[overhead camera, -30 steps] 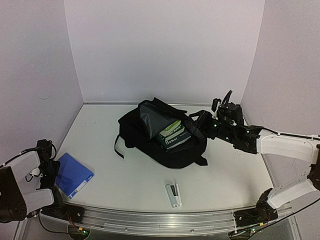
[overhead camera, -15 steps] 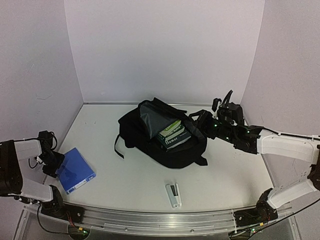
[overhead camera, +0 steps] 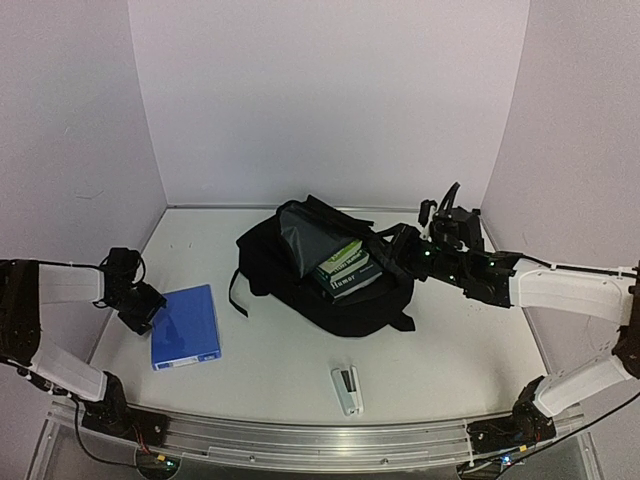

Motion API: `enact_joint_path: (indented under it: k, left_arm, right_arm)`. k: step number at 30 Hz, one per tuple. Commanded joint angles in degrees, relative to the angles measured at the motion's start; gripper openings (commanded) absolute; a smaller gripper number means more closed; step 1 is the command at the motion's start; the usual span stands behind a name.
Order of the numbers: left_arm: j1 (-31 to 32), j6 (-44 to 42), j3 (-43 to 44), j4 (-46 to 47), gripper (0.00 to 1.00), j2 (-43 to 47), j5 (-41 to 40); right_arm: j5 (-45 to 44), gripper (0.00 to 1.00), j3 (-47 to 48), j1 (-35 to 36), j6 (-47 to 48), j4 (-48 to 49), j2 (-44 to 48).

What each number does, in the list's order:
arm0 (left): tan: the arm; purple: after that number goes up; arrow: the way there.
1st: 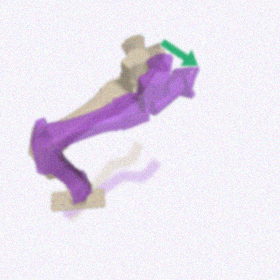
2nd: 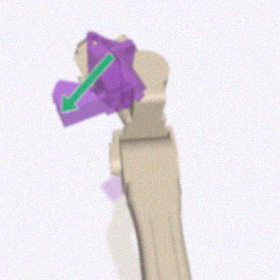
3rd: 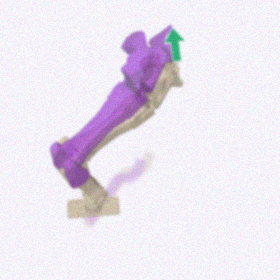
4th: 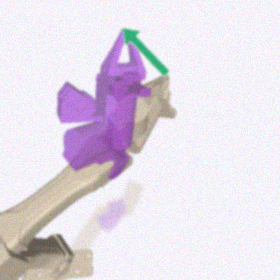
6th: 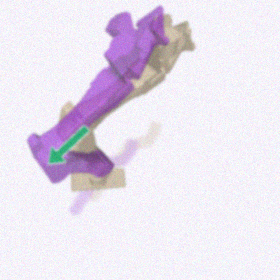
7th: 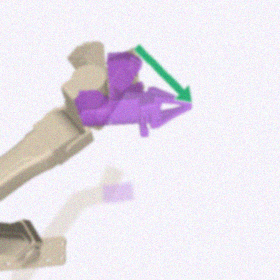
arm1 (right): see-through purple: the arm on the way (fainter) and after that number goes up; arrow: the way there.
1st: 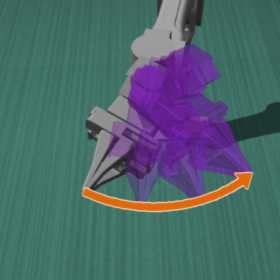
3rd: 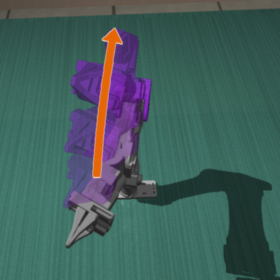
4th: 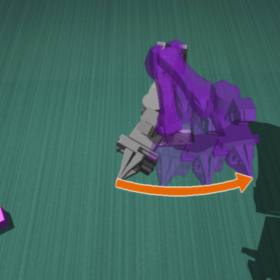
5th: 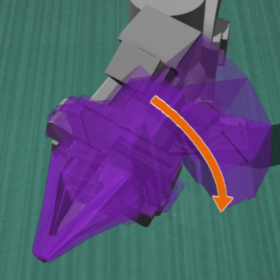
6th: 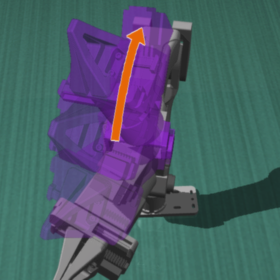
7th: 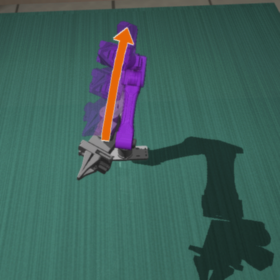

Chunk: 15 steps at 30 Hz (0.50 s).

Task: Pack the student bag
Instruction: Move the files at the center of the board.

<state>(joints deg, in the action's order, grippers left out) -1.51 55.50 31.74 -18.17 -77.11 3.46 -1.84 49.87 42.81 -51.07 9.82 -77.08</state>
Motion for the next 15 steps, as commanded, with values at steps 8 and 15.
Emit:
enact_joint_path:
  k: [8, 15]
  left_arm:
    - [17.4, 3.6, 2.4, 3.8, 0.62, -2.7, 4.6]
    - [21.6, 2.1, 4.7, 1.3, 0.66, -0.1, 4.5]
  right_arm:
    - [3.8, 0.57, 2.3, 0.7, 1.3, 1.2, -2.2]
    - [6.4, 0.57, 4.1, 4.9, 1.1, 1.4, -6.3]
